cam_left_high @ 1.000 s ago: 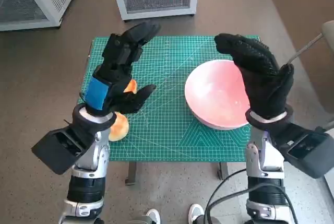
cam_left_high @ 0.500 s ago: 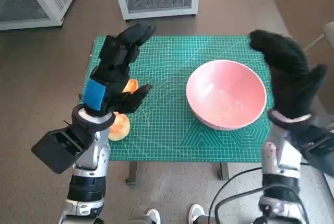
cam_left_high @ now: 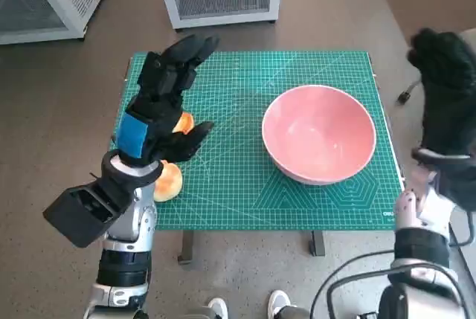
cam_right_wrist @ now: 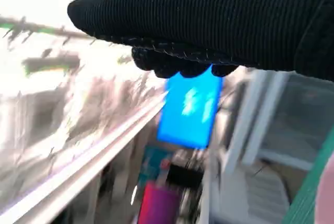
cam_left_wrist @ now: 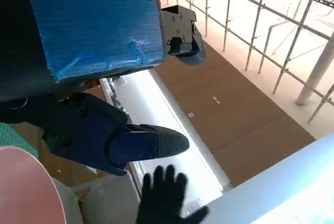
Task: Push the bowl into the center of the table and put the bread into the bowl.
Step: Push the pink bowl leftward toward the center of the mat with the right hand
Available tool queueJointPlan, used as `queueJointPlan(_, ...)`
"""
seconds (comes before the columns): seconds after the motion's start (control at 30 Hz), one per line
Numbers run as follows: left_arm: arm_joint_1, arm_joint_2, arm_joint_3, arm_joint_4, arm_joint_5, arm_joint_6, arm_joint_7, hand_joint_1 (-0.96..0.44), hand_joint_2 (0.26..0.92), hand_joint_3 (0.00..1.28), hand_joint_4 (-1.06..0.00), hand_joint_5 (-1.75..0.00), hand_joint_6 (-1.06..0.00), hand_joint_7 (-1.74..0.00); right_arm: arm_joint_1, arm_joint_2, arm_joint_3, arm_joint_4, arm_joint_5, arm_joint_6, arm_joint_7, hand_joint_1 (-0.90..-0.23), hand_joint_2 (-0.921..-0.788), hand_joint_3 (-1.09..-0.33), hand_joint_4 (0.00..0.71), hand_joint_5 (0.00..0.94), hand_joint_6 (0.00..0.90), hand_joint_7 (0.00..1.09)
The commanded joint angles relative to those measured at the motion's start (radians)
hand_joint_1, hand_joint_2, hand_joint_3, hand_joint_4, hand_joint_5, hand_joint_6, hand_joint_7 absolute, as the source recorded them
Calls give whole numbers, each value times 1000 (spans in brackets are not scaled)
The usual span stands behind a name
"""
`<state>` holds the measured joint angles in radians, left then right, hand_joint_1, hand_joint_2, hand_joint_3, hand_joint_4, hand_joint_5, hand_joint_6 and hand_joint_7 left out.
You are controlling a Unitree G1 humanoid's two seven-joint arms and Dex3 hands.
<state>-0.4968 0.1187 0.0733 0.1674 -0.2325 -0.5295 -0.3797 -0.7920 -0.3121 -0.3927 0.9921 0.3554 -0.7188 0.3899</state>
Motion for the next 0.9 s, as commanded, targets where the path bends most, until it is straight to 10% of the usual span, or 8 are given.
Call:
queueJointPlan(0.03,14,4,-1,-13,1,-8,-1,-503,921,372,1,-531,1,-640,-29,-8,-47,134,36,95,-13,-370,-921,-577,192,0,0,610)
queueJointPlan(0.4,19,13,4,-4,2,-11,-4,-496,921,387,1,-524,1,-600,-67,24,-134,262,100,265,15,-320,-921,-530,170,0,51,509)
queueJointPlan(0.9,53,32,17,-22,-7,-13,-6,-505,921,378,-32,-463,1,-590,-63,80,-122,325,43,382,-69,-289,-921,-613,147,4,86,401)
